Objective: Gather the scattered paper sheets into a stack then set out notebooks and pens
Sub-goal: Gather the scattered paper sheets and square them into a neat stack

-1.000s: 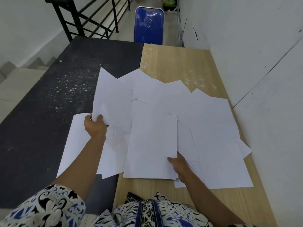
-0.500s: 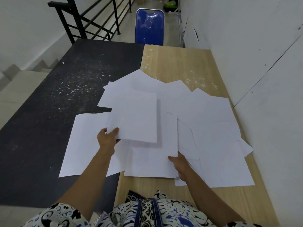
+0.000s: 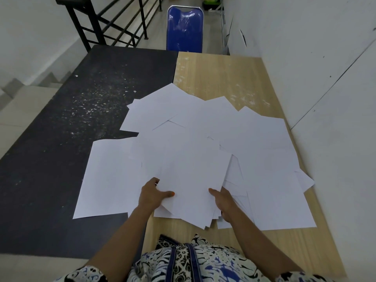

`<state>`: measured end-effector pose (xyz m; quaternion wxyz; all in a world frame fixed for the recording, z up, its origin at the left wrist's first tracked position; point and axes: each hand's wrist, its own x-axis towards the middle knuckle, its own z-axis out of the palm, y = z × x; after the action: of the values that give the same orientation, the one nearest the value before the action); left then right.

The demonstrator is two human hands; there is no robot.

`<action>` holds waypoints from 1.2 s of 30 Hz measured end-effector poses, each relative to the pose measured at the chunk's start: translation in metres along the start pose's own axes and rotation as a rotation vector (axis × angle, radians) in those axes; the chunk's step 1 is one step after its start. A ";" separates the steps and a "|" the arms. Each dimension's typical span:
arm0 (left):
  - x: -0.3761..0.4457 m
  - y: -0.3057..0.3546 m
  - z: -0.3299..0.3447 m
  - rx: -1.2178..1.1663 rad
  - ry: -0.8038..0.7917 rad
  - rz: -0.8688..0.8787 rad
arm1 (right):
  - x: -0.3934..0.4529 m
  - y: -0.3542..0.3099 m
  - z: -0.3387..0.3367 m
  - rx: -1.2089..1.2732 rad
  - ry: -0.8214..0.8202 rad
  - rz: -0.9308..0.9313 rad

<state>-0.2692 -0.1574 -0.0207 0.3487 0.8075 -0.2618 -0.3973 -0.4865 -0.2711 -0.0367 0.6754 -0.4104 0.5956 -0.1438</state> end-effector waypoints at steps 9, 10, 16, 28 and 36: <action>0.001 0.001 -0.001 0.078 0.032 0.019 | -0.011 -0.004 -0.006 0.028 0.030 -0.185; 0.002 0.006 -0.003 0.065 0.069 0.028 | -0.014 -0.011 -0.007 0.036 0.019 -0.214; 0.010 0.056 -0.026 -0.195 0.054 0.072 | -0.025 -0.047 -0.011 0.076 -0.081 -0.351; 0.010 0.117 -0.036 -0.285 0.233 0.339 | -0.036 -0.092 0.013 -0.034 0.144 -0.625; 0.006 0.104 -0.031 -0.420 0.233 0.410 | -0.042 -0.094 0.015 0.065 0.168 -0.624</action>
<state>-0.2555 -0.2154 0.0707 0.6085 0.6881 -0.2896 -0.2689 -0.4558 -0.2952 0.0596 0.5599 -0.5379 0.4899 -0.3963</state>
